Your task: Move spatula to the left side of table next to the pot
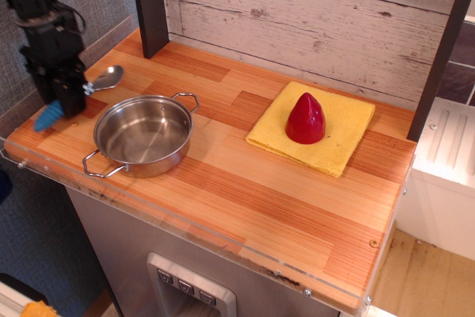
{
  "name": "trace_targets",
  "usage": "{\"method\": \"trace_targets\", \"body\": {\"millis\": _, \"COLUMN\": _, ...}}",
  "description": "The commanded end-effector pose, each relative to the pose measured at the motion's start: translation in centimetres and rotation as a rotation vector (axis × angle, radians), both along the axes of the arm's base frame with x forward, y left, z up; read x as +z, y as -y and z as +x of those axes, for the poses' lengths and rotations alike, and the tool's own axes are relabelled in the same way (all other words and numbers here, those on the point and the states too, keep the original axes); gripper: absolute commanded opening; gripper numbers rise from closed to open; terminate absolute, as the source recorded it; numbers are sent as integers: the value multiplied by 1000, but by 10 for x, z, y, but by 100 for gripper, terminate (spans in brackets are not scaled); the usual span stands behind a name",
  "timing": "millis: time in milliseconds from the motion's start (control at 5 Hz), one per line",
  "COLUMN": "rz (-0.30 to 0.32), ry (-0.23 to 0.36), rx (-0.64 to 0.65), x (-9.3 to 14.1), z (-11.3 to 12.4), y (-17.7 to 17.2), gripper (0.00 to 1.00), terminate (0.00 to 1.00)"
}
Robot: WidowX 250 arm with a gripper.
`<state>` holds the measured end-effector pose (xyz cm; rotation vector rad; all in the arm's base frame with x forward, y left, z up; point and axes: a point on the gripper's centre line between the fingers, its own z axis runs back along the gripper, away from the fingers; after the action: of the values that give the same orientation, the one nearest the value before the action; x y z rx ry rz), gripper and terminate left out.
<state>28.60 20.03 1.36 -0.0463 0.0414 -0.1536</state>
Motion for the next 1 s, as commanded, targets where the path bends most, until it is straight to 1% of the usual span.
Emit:
{"method": "trace_targets", "body": {"millis": 0, "rz": 95, "ry": 34, "rx": 33, "x": 21, "z": -1, "y": 0, "gripper": 0, "terminate": 0}}
{"method": "trace_targets", "body": {"millis": 200, "rz": 99, "ry": -1, "rx": 100, "x": 17, "z": -1, "y": 0, "gripper": 100, "terminate": 0}}
{"method": "trace_targets", "body": {"millis": 400, "rz": 97, "ry": 8, "rx": 119, "x": 21, "z": -3, "y": 1, "gripper": 100, "terminate": 0}}
{"method": "trace_targets", "body": {"millis": 600, "rz": 93, "ry": 44, "rx": 104, "x": 37, "z": -7, "y": 6, "gripper": 100, "terminate": 0}}
{"method": "trace_targets", "body": {"millis": 800, "rz": 102, "ry": 110, "rx": 56, "x": 67, "z": -13, "y": 19, "gripper": 100, "terminate": 0}}
